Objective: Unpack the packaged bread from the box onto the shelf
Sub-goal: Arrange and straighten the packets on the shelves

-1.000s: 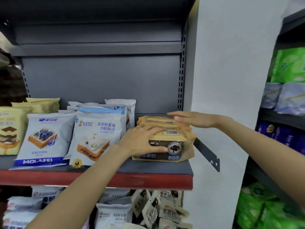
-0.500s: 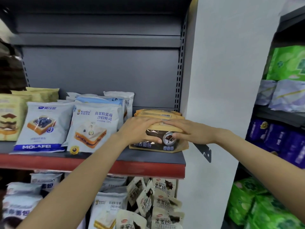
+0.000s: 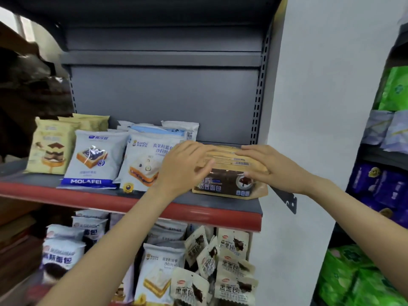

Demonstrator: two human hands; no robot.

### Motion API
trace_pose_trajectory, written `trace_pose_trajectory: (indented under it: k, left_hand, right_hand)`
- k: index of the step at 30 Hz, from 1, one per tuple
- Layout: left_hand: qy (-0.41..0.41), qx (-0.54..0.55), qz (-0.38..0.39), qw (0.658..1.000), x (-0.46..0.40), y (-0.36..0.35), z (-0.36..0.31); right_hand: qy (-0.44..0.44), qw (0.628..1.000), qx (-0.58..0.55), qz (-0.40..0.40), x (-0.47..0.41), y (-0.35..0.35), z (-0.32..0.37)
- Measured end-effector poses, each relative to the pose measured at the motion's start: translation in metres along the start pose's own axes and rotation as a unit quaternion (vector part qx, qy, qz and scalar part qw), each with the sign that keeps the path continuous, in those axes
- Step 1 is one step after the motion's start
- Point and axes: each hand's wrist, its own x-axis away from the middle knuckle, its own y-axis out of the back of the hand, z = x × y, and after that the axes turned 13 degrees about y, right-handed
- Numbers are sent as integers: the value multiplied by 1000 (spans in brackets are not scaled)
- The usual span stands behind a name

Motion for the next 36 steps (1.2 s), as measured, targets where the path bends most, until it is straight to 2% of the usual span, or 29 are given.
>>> trace_pose_trajectory:
  k: [2,4,6,9,14,18,20,24,27,30,36]
  left_hand:
    - [20,24,-76,997,7,25,15]
    - [79,54,-107,990,15,49,37]
    - [165,98,-88,978,23,68,66]
    - [260,176,3,949,36,85,109]
    - [266,238,121,926,56,85,146]
    - [244,287,186,907,55,73,157]
    - [248,279,218,902,48,68,158]
    - [244,219,244,913,37,57,165]
    - [266,258,286,884,34,49,166]
    - [279,335,288,853,33,43,160]
    - [293,426,248,819,31,31,150]
  right_hand:
    - [16,997,24,-68,-4,5,18]
    - [22,989,25,-144,-11,7,39]
    - [5,977,-17,-214,-21,4,60]
    - [-31,956,-85,-280,-39,-14,94]
    - [-79,959,-79,-261,-66,-68,140]
    - [-109,957,-150,-225,-98,-94,160]
    - [-124,958,-168,-198,-117,-99,161]
    - [-160,952,-195,-172,-143,-109,154]
    - [-171,950,-213,-151,-147,-115,149]
    - [-177,945,-237,-139,-145,-120,146]
    - [-179,937,-257,-156,-153,-129,143]
